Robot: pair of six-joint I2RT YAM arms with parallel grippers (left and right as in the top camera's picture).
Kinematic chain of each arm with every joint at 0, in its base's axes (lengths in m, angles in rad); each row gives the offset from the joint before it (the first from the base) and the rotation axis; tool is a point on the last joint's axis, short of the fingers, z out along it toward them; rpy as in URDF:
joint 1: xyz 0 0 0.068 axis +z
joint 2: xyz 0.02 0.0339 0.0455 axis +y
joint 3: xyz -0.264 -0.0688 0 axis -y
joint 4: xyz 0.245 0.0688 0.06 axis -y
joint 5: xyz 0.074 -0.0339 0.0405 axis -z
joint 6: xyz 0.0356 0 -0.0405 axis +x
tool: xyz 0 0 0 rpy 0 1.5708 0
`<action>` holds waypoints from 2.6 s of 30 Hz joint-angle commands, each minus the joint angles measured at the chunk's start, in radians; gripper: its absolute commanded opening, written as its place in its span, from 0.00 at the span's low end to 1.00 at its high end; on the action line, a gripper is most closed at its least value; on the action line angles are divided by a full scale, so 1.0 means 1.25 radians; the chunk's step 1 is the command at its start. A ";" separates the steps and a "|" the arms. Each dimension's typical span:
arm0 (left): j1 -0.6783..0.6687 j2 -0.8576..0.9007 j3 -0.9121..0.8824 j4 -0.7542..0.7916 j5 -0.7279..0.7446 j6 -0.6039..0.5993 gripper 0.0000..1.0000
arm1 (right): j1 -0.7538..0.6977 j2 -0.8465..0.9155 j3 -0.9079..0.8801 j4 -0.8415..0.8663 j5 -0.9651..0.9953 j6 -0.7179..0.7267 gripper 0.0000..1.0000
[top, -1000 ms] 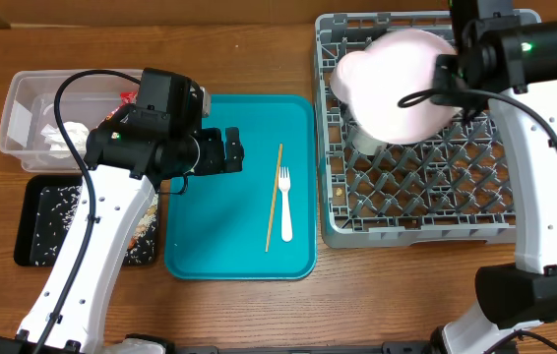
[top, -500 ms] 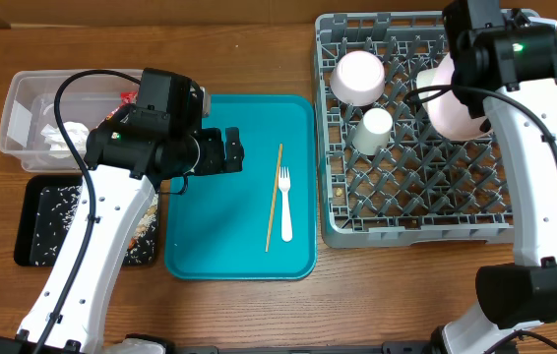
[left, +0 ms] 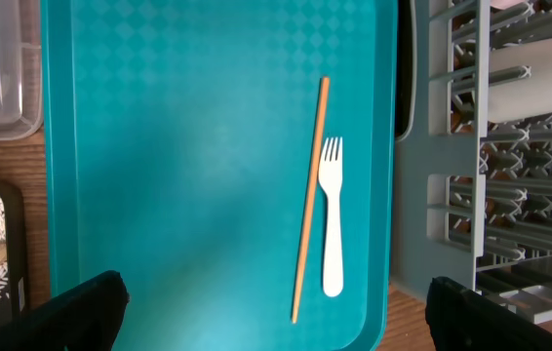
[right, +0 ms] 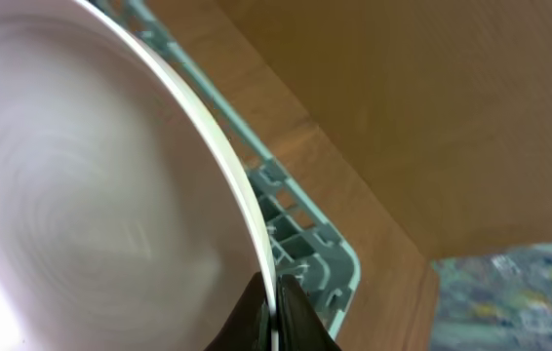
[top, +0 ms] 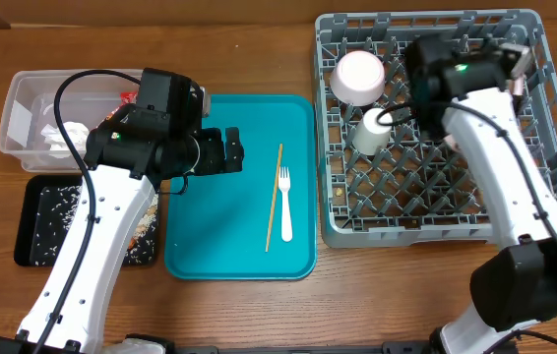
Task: Sort waste into correct bins and load items into the dishwasher
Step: 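Stand the white plate upright in the rack slots and open the right gripper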
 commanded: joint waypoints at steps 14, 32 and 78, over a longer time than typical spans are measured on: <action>0.000 -0.014 0.008 0.001 0.003 0.009 1.00 | 0.123 -0.010 -0.081 0.118 0.133 -0.144 0.04; 0.000 -0.014 0.008 0.001 0.003 0.009 1.00 | 0.115 -0.010 -0.148 0.241 0.172 -0.268 0.04; 0.000 -0.014 0.008 0.001 0.003 0.009 1.00 | 0.111 -0.010 -0.224 0.370 0.032 -0.269 0.72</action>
